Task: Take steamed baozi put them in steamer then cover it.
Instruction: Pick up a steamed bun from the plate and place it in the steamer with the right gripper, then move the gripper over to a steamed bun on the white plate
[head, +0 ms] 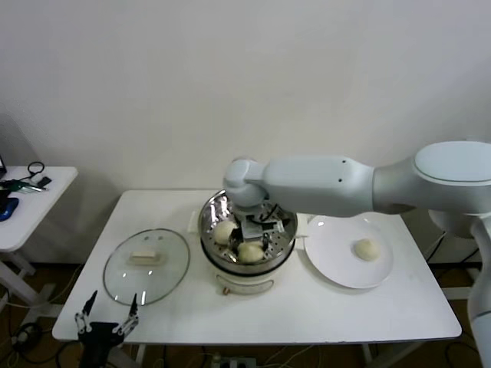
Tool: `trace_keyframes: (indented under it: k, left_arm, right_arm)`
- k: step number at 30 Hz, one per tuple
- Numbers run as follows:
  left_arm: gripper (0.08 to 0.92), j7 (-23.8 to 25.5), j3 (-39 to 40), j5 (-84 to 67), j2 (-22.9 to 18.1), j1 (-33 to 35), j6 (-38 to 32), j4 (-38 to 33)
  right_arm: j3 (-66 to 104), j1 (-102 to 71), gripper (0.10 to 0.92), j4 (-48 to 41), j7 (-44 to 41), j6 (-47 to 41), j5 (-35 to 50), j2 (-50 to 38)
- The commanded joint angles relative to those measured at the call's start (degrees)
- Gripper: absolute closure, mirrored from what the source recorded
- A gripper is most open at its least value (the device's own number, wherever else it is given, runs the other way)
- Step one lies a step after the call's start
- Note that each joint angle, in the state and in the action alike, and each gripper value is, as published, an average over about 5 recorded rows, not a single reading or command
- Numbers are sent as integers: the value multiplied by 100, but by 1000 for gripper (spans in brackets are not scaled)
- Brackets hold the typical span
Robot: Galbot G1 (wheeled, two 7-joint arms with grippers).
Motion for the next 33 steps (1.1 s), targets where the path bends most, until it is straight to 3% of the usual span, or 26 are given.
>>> trace_keyframes:
  k: [1, 7, 21, 24, 27, 33]
  left_arm:
    - [177, -4, 11, 14, 0, -41, 18, 25]
    - [177, -5, 24, 4, -6, -42, 42, -6]
    - [177, -6, 106, -21, -41, 61, 32, -81]
    - [177, -7, 112, -17, -38, 63, 25, -91]
    - [177, -15, 112, -35, -60, 56, 12, -94]
    - [177, -19, 112, -112, -130, 98, -2, -215]
  right_arm:
    - [-18, -78, 276, -3, -3, -5, 81, 87]
    - [32, -48, 207, -83, -16, 42, 18, 61]
    - [352, 431, 203, -125, 8, 221, 133, -403]
    - [309, 637, 203, -216, 338, 73, 194, -727]
    - [85, 871, 203, -307, 942, -526, 523, -1156]
    - [-309, 1075, 203, -460, 1298, -2327, 2149, -2105]
